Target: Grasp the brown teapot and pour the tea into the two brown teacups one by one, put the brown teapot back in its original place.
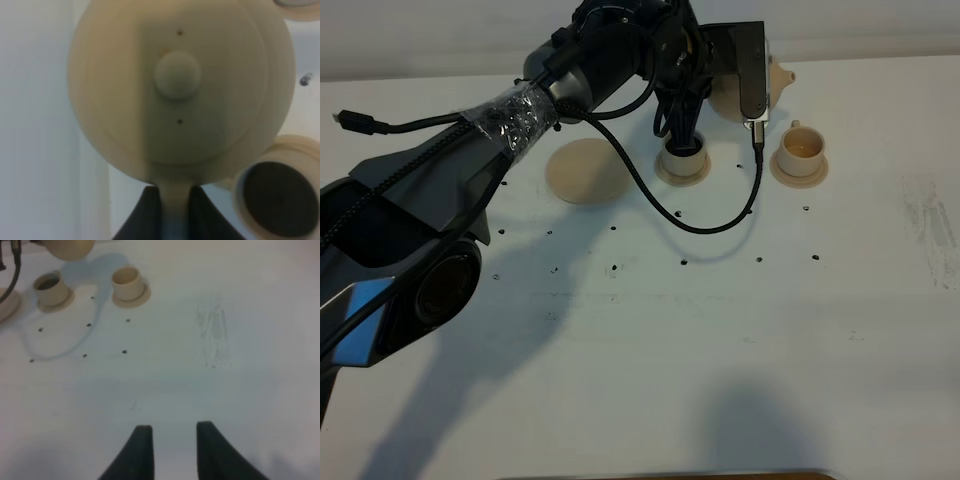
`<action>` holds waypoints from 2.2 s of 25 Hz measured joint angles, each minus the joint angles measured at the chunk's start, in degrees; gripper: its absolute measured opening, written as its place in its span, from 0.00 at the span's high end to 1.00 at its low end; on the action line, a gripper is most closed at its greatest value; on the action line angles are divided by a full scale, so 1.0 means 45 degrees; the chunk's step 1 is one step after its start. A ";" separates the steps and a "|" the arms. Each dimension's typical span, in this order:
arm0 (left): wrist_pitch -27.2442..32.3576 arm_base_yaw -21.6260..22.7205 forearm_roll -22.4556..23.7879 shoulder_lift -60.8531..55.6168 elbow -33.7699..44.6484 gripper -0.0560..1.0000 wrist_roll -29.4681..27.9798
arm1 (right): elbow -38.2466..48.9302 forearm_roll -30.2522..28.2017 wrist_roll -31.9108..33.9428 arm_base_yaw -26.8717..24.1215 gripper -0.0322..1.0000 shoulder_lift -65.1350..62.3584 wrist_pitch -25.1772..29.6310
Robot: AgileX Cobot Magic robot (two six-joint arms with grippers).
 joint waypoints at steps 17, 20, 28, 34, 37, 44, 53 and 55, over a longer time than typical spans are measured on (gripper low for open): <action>-0.1819 -0.0191 0.0348 0.0653 0.0000 0.87 0.1828 | 0.0000 0.0133 0.0000 0.0000 0.75 0.0000 0.0000; -0.1886 -0.0231 0.0725 0.0670 0.0000 0.87 0.1944 | 0.0000 0.0143 0.0000 0.0000 0.75 0.0000 0.0000; -0.2299 -0.0269 0.1646 0.0962 0.0000 0.87 0.2227 | 0.0000 0.0158 0.0000 0.0000 0.75 0.0000 0.0000; -0.2475 -0.0337 0.2196 0.1049 0.0000 0.87 0.2632 | 0.0000 0.0161 0.0000 0.0000 0.75 0.0000 0.0000; -0.2586 -0.0349 0.2277 0.1049 0.0000 0.87 0.2810 | 0.0000 0.0172 0.0000 0.0000 0.75 0.0000 0.0000; -0.2860 -0.0388 0.2754 0.1049 0.0000 0.87 0.3076 | 0.0000 0.0172 0.0000 0.0000 0.75 0.0000 0.0000; -0.3158 -0.0678 0.3320 0.1165 0.0000 0.87 0.3522 | 0.0000 0.0172 0.0000 0.0000 0.75 0.0000 0.0000; -0.3133 -0.0705 0.3595 0.1246 0.0000 0.87 0.3534 | 0.0000 0.0172 0.0000 0.0000 0.75 0.0000 0.0000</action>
